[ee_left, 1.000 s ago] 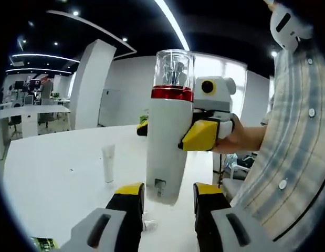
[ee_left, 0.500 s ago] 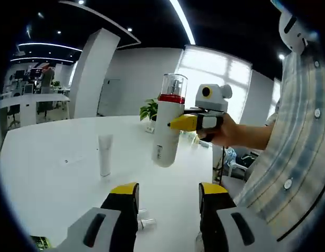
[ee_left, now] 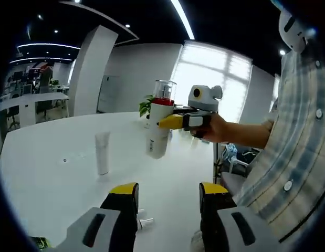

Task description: Arrange the skincare products in the storage area until every visible bottle or jar stands upright without overlapping.

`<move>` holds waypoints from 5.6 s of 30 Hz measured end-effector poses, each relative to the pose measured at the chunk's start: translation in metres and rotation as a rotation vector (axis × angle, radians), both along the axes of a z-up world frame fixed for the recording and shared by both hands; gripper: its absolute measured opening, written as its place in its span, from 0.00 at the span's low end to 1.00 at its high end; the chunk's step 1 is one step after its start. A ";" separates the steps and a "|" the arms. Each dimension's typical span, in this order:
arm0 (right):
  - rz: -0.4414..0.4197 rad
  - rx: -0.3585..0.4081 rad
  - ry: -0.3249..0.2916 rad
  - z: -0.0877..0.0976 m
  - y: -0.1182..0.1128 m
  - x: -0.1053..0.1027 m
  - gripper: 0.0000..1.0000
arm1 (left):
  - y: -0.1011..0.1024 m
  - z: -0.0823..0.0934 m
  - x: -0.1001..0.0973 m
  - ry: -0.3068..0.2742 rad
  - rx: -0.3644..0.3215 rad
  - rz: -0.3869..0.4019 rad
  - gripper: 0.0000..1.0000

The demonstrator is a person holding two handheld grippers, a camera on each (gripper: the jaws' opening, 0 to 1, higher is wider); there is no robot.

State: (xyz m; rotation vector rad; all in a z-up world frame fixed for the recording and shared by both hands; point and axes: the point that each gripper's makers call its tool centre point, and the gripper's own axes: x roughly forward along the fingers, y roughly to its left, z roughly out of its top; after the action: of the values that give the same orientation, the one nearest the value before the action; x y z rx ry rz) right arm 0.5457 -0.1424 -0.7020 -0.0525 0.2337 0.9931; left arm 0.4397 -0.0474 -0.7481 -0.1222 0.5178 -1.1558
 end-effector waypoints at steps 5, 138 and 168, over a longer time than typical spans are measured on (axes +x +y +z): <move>0.004 -0.023 -0.002 -0.009 -0.013 0.013 0.28 | 0.002 -0.003 -0.003 0.011 -0.003 0.030 0.48; -0.690 -0.161 0.284 -0.207 -0.029 -0.005 0.29 | 0.050 -0.047 -0.006 0.172 -0.049 0.176 0.47; -0.662 -0.161 0.233 -0.187 -0.056 0.043 0.27 | 0.062 -0.054 -0.006 0.196 -0.043 0.229 0.47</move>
State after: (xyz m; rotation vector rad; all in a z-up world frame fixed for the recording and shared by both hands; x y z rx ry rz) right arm 0.5891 -0.1981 -0.8887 -0.0040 0.5066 0.3172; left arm 0.4333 0.0148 -0.8017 -0.3261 0.6355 -0.9357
